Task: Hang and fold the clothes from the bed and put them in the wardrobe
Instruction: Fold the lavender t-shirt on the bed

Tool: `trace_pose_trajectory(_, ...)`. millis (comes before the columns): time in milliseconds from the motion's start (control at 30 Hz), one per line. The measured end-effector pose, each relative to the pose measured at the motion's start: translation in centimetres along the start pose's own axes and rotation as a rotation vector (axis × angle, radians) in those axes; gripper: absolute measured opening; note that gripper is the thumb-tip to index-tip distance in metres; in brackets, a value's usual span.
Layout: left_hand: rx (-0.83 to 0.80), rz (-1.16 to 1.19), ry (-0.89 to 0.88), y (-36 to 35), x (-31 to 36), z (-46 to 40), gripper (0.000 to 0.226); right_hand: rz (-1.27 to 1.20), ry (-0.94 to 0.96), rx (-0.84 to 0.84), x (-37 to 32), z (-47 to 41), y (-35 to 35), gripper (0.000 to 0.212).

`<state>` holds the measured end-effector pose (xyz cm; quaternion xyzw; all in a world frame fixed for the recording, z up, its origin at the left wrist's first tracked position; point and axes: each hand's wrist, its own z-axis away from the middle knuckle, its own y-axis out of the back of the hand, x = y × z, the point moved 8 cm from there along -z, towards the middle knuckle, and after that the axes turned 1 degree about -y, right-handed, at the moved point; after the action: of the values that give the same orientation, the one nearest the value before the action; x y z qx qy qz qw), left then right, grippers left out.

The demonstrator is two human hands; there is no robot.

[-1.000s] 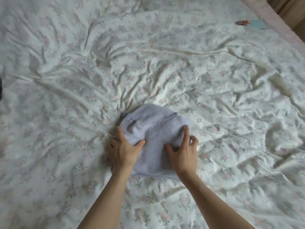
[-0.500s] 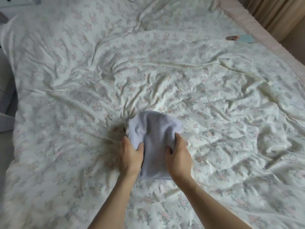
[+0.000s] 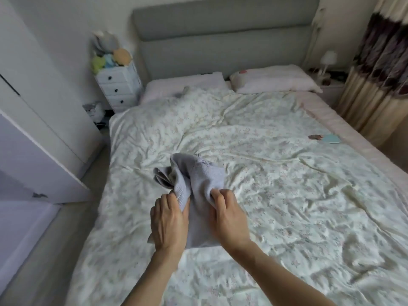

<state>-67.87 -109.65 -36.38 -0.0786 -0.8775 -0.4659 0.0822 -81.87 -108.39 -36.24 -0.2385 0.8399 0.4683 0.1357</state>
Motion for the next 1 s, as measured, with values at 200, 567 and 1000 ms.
trace_pose_trajectory(200,0.296,-0.087,0.070,16.2,-3.1,1.0,0.022,-0.099,0.275,0.000,-12.0,-1.6,6.7,0.059)
trace_pose_trajectory(567,0.541,-0.325,0.212,44.2,-13.6,3.9,0.023,-0.528,0.591,0.067,-38.0,-0.5,15.7,0.020)
trace_pose_trajectory(1000,0.713,-0.537,0.167,67.4,-34.7,8.2,0.026,-0.809,0.594,0.026,-68.0,3.5,12.5,0.024)
